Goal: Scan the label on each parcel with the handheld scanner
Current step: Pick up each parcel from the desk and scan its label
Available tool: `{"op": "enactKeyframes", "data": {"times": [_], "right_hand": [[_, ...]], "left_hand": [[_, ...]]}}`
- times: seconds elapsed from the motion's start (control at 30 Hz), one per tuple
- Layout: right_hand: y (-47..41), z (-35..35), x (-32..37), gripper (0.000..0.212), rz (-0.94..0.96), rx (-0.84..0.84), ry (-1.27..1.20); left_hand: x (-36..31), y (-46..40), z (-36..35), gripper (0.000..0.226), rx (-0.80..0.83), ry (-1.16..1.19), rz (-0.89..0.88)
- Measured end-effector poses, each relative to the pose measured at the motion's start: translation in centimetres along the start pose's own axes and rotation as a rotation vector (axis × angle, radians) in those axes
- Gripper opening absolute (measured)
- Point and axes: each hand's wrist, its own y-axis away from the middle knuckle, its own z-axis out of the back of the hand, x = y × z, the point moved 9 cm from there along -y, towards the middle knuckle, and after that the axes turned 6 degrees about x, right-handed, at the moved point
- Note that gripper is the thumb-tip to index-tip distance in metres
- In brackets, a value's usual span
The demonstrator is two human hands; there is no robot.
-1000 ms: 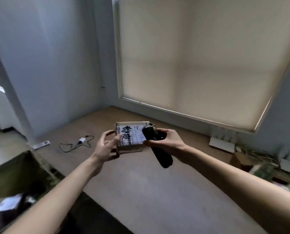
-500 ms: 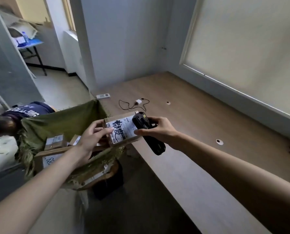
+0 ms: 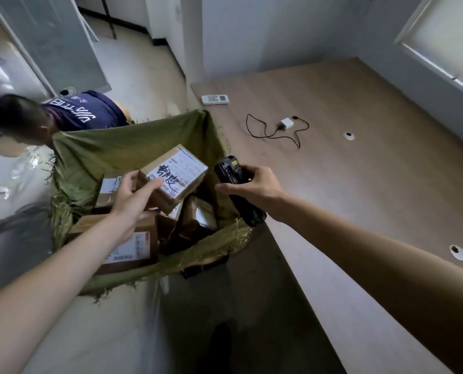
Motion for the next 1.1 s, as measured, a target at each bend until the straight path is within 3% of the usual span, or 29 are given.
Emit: {"op": "enactKeyframes", "data": {"times": [0.2,0.33,0.53,0.8,1.1], "right_hand": [[-5.1,-0.5,-2.4,0.062,-0.052,-0.032,0.021],[-6.2,-0.2,-3.5,0.057,-0.099,-0.066,0.025],[-4.9,0.4,-3.1,0.054,-0.163,-0.135,0.052],[0.6,5.5,0.4,0.06,-0.188,-0.282,0.047],[17.7,17.6,3.2,0.053,-0.259,-0.599,0.084]], "left_hand": [[2.4,-7.5,-0.3,0.055,-0.029,0.037,0.116],[2.6,-10.9,-0.1,0.076,-0.08,-0.211,0.105],[-0.4,-12.3,-0.4,0.056,0.016,-0.41,-0.06],[-11.3,-10.3,-6.3,0.031,0.282,-0.463,-0.353],[-21.0,2.1,-22.9,0.033,0.724,-0.494,-0.58]]}}
